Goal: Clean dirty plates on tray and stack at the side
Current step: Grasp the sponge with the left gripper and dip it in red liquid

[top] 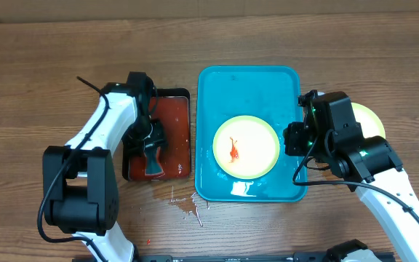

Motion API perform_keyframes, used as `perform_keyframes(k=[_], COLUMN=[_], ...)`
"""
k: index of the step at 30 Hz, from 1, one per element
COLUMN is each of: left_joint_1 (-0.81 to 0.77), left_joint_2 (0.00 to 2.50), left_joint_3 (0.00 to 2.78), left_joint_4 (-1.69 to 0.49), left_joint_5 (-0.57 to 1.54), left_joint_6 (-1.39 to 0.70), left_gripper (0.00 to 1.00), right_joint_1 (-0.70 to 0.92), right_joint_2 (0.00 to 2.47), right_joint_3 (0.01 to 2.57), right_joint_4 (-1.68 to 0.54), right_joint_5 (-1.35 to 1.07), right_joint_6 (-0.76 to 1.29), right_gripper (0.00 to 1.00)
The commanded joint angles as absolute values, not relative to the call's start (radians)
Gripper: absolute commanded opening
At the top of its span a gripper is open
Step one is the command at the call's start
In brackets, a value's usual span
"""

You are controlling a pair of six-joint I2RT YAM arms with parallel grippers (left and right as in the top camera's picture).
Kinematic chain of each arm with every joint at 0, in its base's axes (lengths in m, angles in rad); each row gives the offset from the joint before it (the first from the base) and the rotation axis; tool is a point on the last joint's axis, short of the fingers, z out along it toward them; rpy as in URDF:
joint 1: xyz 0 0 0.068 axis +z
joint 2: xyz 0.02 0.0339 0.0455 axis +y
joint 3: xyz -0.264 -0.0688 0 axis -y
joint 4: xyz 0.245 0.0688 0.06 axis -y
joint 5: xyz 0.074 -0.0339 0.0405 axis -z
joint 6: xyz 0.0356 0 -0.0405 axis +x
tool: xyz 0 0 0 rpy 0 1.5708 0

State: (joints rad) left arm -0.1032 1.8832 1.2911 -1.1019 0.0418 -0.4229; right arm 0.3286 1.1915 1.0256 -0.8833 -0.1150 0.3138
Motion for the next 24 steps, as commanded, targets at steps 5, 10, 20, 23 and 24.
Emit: perform_keyframes(k=[5,10,20,23,24], left_joint_1=[-0.121,-0.133,-0.131,-0.131,-0.131], left_joint_2=[1.876,1.876,1.848,1.813,1.798], left_joint_3=[1.218,1.099,1.166,1.244,1.275], left_joint_4=[-1.087,-0.950,-0.991,-1.046,-1.067], left_joint_5=[0.041,0.041,0.041,0.041,0.038], left_joint_6=[-0.405,-0.407,-0.403,-0.378,-0.369], left_gripper=[0.42,0.05,0.04,0.04,0.04], right_joint_1=[0.312,0.267,0.253,0.253,0.251], right_joint_2=[1.193,1.216,1.336,1.375,1.388], right_joint_3=[1.034,1.034,1.034,1.034,1.034], right_joint_4=[-0.932,-0.934,-0.920,-0.902,-0.899], right_joint_5=[0.120,0.065,-0.080,-0.064,-0.052], right_joint_6=[0.520,0.492,0.345,0.376,0.392], right_gripper=[0.18,0.26,0.29,0.29,0.29])
